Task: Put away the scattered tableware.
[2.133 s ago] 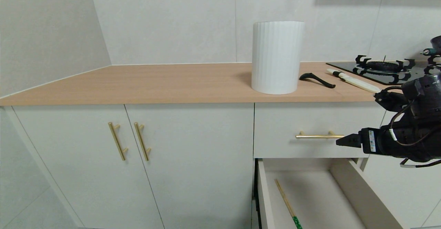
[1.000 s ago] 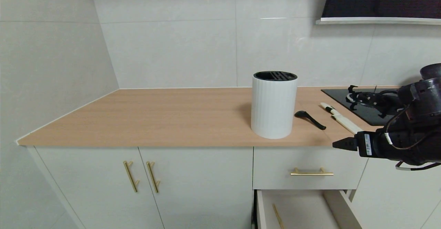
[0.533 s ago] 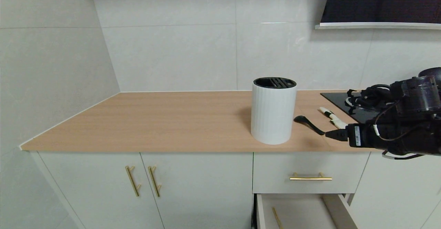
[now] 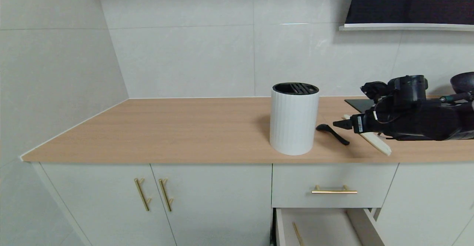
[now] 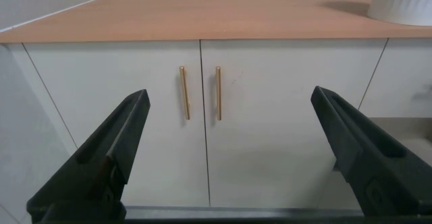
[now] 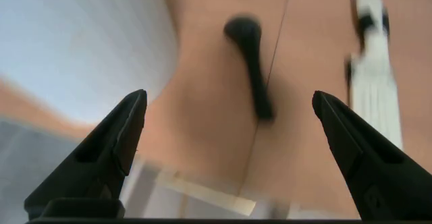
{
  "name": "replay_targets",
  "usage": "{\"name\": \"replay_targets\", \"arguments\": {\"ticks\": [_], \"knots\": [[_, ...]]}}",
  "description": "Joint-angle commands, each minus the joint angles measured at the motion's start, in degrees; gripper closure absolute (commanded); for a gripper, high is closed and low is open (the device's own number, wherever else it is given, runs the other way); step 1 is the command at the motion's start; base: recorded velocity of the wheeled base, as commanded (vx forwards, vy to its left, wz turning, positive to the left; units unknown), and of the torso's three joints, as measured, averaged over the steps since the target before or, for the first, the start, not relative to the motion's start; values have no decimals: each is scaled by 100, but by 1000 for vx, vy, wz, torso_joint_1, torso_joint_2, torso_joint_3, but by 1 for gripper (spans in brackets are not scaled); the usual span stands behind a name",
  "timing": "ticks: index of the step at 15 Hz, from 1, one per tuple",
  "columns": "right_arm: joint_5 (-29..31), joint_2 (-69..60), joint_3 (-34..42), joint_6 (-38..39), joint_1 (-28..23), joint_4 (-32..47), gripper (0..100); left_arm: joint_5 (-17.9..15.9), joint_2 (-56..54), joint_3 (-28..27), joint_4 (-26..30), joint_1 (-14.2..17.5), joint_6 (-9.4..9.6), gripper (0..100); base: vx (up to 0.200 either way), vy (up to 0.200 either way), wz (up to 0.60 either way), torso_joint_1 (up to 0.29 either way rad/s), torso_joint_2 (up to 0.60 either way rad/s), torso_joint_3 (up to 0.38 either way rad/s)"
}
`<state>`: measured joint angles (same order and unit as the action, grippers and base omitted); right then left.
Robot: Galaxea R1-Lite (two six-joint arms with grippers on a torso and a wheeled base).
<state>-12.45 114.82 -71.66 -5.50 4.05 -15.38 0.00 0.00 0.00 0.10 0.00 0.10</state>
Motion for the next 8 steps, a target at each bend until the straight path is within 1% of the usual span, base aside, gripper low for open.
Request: {"name": "replay_targets", "arguments": {"ticks": [1,2,4,8], "knots": [[-188,770,-367,-268,-123,-8,0,9,0,0,-1,0,-1,0,0,0,0,0,0,0],[-302,893,-375,-408,-159,-8,0,0,0,0,-1,0,-1,0,0,0,0,0,0,0],[-302,1121,-463,-531,-159,-8,0,9,0,0,-1,0,-1,0,0,0,0,0,0,0],[-329,1341,-595,-558,-150,-17,0,0,0,0,-1,0,-1,0,0,0,0,0,0,0]]}}
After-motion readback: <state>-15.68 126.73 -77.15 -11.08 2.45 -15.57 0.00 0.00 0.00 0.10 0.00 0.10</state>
